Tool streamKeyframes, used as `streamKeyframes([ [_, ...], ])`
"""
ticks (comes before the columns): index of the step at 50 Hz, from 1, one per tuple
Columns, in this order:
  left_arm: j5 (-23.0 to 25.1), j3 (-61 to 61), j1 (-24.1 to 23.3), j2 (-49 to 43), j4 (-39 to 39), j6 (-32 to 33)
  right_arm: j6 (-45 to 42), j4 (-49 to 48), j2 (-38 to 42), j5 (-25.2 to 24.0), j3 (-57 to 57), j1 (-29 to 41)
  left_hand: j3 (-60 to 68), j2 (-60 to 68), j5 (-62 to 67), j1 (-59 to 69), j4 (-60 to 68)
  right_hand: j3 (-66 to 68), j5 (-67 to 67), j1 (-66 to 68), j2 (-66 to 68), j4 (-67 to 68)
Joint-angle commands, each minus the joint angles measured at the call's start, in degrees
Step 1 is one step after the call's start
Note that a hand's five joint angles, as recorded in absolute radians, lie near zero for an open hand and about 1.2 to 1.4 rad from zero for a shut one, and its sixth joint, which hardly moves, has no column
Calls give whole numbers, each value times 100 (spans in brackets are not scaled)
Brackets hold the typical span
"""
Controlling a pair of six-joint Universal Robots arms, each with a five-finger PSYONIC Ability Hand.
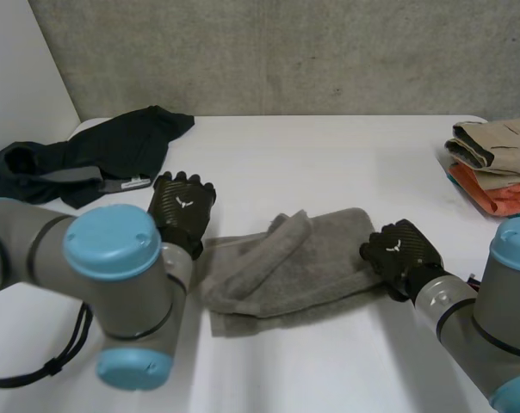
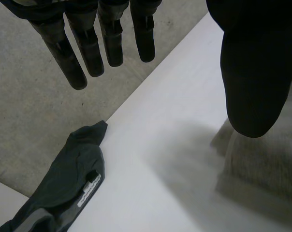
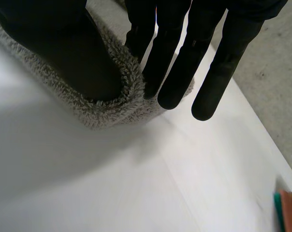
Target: Fold the laundry.
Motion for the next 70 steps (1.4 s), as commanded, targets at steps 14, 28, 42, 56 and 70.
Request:
streamKeyframes([
  [14, 1207, 994, -851, -174, -37, -1368, -843, 293, -163, 330, 96, 4, 41, 47, 10, 91, 39, 1205, 1307, 2027, 1255, 1157],
  [28, 1190, 2524, -939, -2047, -538, -1527, -350, 126, -172, 137, 157, -66, 108, 113, 77, 158, 106, 1205, 1307, 2027, 1255, 1157],
  [42, -797, 1453, -517, -1302, -459, 72, -394, 117, -154, 216, 105, -57, 546, 552, 515, 596, 544, 1205, 1307, 2027, 1255, 1157],
  [56, -200, 327, -851, 290, -301, -172, -482, 152, -198, 251, 43, -66, 327, 333, 296, 377, 325, 1205, 1307, 2027, 1255, 1157],
  [70, 1374, 2101, -974, -1510, -151, -1694, -482, 117, -172, 251, 201, 13, 259, 265, 229, 310, 258, 1205, 1307, 2027, 1255, 1157],
])
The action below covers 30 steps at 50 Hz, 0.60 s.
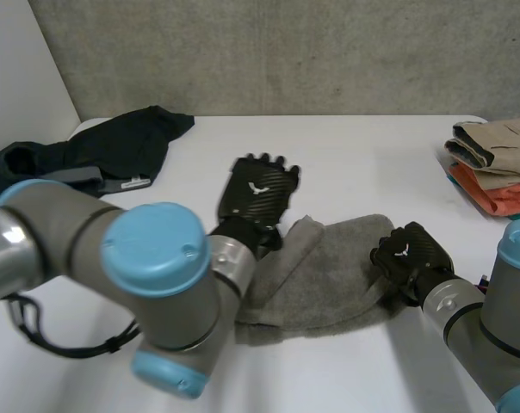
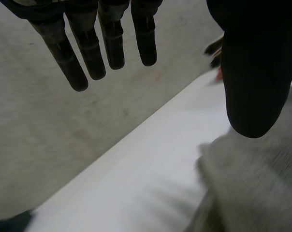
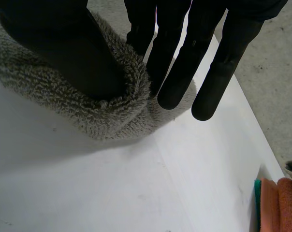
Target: Fold the laundry.
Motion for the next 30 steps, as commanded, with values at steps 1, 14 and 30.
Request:
streamKeyframes([
  [1, 265, 1121, -64, -1351, -91, -318, 5, -38, 18, -2, 68, 21, 123, 121, 198, 103, 179, 1182, 1204, 1920, 1255, 1137],
  [14, -1491, 1132, 490, -1653, -286, 832, -13, -38, 36, 24, -38, -66, 528, 525, 602, 508, 583, 1182, 1204, 1920, 1255, 1137],
  [30, -1546, -1460, 103, 1316, -259, 738, -1427, -590, -70, 183, -538, 362, -600, -602, -525, -620, -545, 1182, 1204, 1920, 1255, 1137],
])
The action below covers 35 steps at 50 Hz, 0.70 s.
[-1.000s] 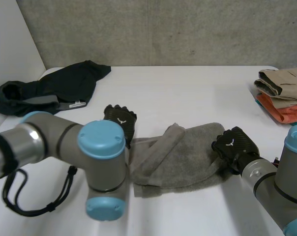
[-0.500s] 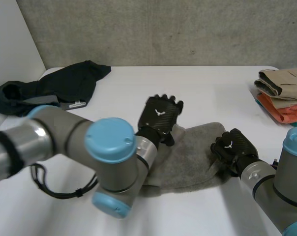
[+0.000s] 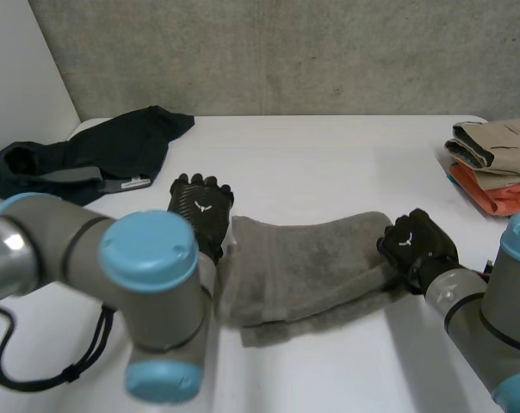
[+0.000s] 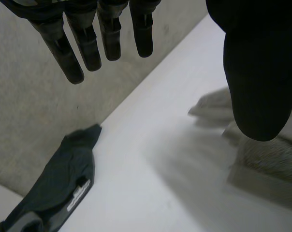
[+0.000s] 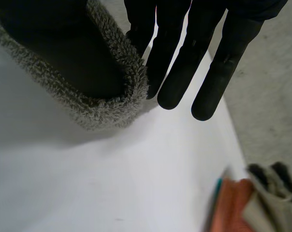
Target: Fold the laundry.
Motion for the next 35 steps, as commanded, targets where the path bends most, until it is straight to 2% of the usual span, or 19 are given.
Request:
streamKeyframes([
  [1, 182, -888, -178, 1235, -5, -390, -757, -598, -35, -72, -403, 539, -63, -46, 33, -74, -25, 1182, 1204, 1920, 1255, 1137],
  [2, 182, -932, -160, 1332, -5, -399, -792, -843, -9, -325, -473, 967, -63, -46, 33, -74, -25, 1182, 1204, 1920, 1255, 1137],
  [5, 130, -994, -55, 1614, -58, -399, -828, -1275, 9, -940, -474, 1506, -63, -46, 33, -74, -25, 1182, 1204, 1920, 1255, 1137],
  [6, 121, -1003, -11, 1649, -58, -408, -828, -1528, 61, -1377, -439, 1812, -63, -46, 33, -74, -25, 1182, 1204, 1920, 1255, 1137],
  [9, 103, -1082, 314, 1807, -67, -408, -828, -1706, 289, -1846, -421, 2078, -63, -46, 33, -74, -25, 1182, 1204, 1920, 1255, 1137],
  [10, 103, -1117, 419, 1842, -67, -417, -828, -1724, 665, -2030, -438, 2201, -63, -46, 33, -74, -25, 1182, 1204, 1920, 1255, 1137],
  [11, 147, -1195, 629, 1895, -58, -426, -819, -1707, 799, -2041, -456, 2219, -63, -46, 33, -74, -25, 1182, 1204, 1920, 1255, 1137],
  [14, 174, -1284, 797, 1904, -49, -496, -714, -1593, 1125, -2102, -491, 2255, -63, -46, 33, -74, -25, 1182, 1204, 1920, 1255, 1137],
  [15, 182, -1284, 815, 1896, -49, -574, -679, -1627, 1117, -2111, -474, 2246, -47, -29, 50, -57, -8, 338, 360, 1077, 412, 293],
  [16, 182, -1275, 807, 1887, -49, -619, -617, -1645, 1108, -2033, -474, 2237, -63, -46, 34, -74, -25, -1035, -1014, -297, -962, -1081],
  [17, 182, -1258, 807, 1878, -40, -671, -408, -1636, 1064, -1910, -526, 2185, -63, -46, 33, -74, -25, -4913, -4891, -4174, -4839, -4958],
  [18, 191, -1214, 807, 1852, -40, -767, -249, -1593, 1029, -1822, -561, 2149, -63, -46, 33, -74, -25, -5818, -5796, -5080, -5745, -5863],
  [20, 209, -1170, 824, 1808, -40, -891, 198, -1549, 889, -1568, -623, 2027, -63, -46, 33, -74, -25, -5818, -5796, -5080, -5745, -5863],
  [21, 217, -1144, 824, 1782, -32, -944, 870, -1453, 592, -1323, -597, 1817, -63, -46, 33, -74, -25, -5818, -5796, -5080, -5745, -5863],
  [24, 331, -924, 754, 1554, 12, -1102, 2200, -1207, -33, -1127, -500, 1465, -63, -46, 33, -74, -25, -5818, -5796, -5080, -5745, -5863],
  [25, 375, -846, 710, 1492, 4, -1128, 3109, -962, -418, -1179, -456, 1281, -63, -46, 33, -74, -25, -5818, -5796, -5080, -5745, -5863],
  [29, 622, -380, 245, 1202, -5, -1278, 4670, -85, -956, -1582, -561, 763, -13, 4, 84, -24, 25, -5818, -5796, -5080, -5745, -5863],
  [35, 763, 490, -353, 411, -93, -1392, 4964, 1078, -958, -2111, -921, -135, 4, 21, 101, -7, 42, -5818, -5796, -5080, -5745, -5863],
])
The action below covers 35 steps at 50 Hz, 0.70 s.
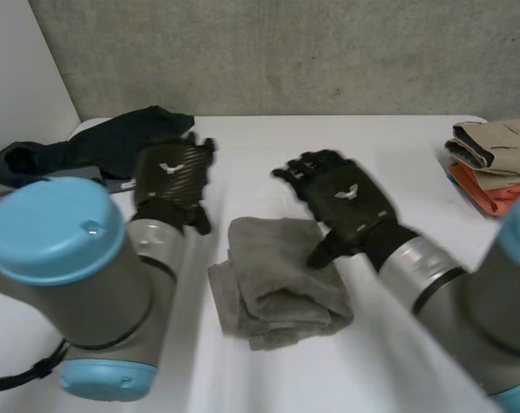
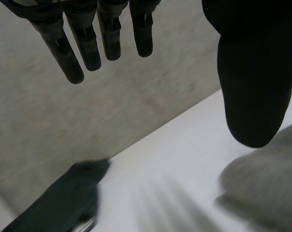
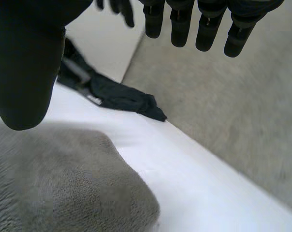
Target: Fold the laundry.
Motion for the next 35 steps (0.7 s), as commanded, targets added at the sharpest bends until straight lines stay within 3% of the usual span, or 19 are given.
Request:
streamKeyframes([
  [1, 176, 1016, -685, -907, -106, -118, 812, 1440, -188, -651, -397, -1039, 12, 28, 113, -3, 44, -237, -277, -315, -255, -240],
  [11, -112, 1949, -756, -2270, -1282, -30, 742, 2169, 1533, -686, -1557, -1066, 147, 163, 248, 132, 179, -237, -277, -315, -255, -240],
  [16, -623, 1598, -730, -2289, -1609, -4, 689, 2364, 2035, -731, -1847, -724, 147, 163, 248, 132, 179, -237, -277, -315, -255, -240],
  [21, -720, 1141, -695, -2175, -1688, -4, 243, 2372, 2518, -669, -1936, -451, 96, 112, 197, 82, 128, -237, -277, -315, -255, -240],
  [26, -720, 868, -712, -1885, -1671, -4, -426, 2346, 2598, -485, -1944, -336, 79, 95, 180, 65, 111, -237, -277, -315, -255, -240],
  [30, -711, 868, -695, -1657, -1671, -4, -928, 2320, 2502, 147, -1953, -328, 46, 62, 147, 31, 78, -237, -277, -315, -255, -240],
  [35, -563, 1017, -660, -1138, -1636, 5, -1218, 1960, 2089, 500, -1751, -222, -156, -140, -55, -171, -124, -237, -277, -315, -255, -240],
])
